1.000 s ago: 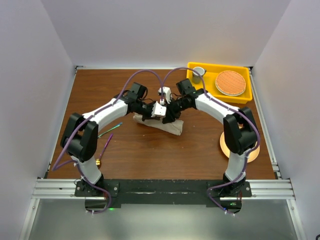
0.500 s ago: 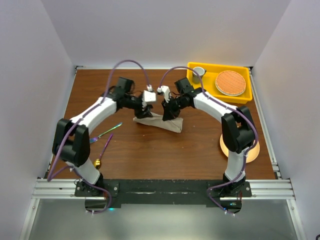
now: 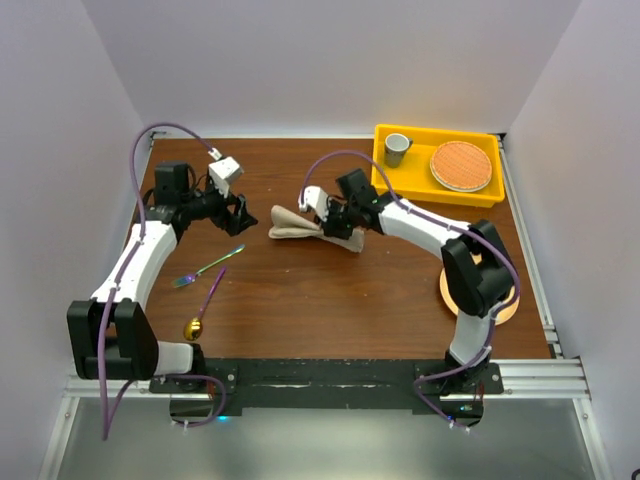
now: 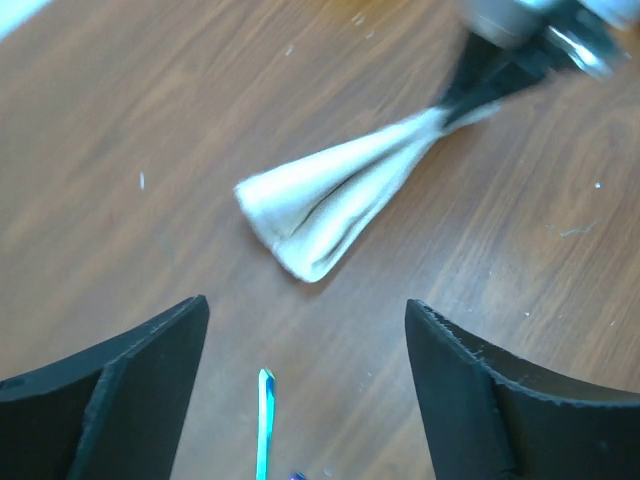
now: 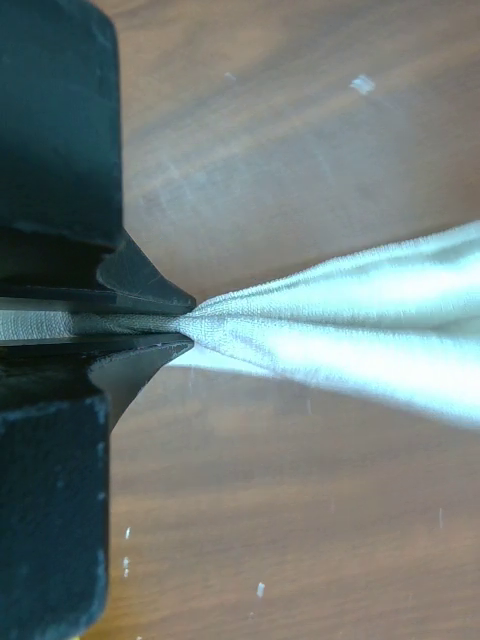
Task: Fold the napkin into a case and place the utensils inside
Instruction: Turn over the smaller rectangle-folded napkin at the center of the board, then smooth out the smaller rectangle-folded napkin at the center of the board.
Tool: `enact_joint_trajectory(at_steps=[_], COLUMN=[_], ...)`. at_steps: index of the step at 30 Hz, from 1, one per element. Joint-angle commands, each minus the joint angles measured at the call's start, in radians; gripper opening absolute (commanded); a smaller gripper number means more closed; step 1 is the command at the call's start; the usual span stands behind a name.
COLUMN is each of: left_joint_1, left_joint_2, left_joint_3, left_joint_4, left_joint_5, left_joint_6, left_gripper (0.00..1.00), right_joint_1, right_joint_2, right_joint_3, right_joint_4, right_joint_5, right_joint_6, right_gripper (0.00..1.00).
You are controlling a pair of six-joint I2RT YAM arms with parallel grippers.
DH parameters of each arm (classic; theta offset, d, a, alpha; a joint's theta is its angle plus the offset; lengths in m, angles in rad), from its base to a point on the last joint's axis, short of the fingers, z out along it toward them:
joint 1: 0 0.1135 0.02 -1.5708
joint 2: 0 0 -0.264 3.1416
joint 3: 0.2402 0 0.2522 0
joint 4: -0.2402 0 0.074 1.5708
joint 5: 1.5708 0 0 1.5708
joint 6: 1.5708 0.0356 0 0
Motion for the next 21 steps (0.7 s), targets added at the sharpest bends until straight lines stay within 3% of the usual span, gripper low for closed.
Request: enact_joint_trajectory(at_steps=[1,8,11,12,13,15,16,19,21], left_joint_1=[0.051,0.062,0.06,0.062,0.062,0.062,0.06,0.04,-0.009], left_joint_2=[-0.064,-0.13,-0.13,-0.127,-0.124,-0.101,-0.091,-0.04,-0.002], left_joint_3=[-0.077,-0.166,-0.178,-0.18,-0.178,-0.166,-0.163,-0.161,-0.169], left_joint_4=[0.058,0.096,0.095,0.095,0.098,0.099,0.102,0.139,0.174], left_joint_5=[-0.039,-0.052,-0.031,-0.02,-0.005,0.073,0.107,0.199,0.219], left_joint_6=[-0.178,-0.34,-0.362,-0.367,-0.367,-0.374,-0.383,-0.454,-0.483], left_gripper=[0.86,0.81,0.81,0.79,0.75,0.67,0.55,0.35,0.31], right_joint_1=[0.096,0.222,0.257,0.263,0.266,0.269,0.269,0.25,0.208], right_joint_2=[-0.125,-0.224,-0.243,-0.252,-0.263,-0.296,-0.306,-0.335,-0.344], right_joint_3=[-0.158,-0.387,-0.421,-0.417,-0.406,-0.342,-0.31,-0.188,-0.132], right_joint_4=[0.133,0.286,0.254,0.24,0.222,0.144,0.11,-0.023,-0.098], right_joint_5=[0.131,0.224,0.217,0.208,0.198,0.162,0.149,0.093,0.03], right_joint_6=[-0.161,-0.273,-0.301,-0.296,-0.29,-0.235,-0.208,-0.073,0.044], right_gripper=[0.0,0.0,0.31,0.52,0.59,0.67,0.71,0.76,0.77])
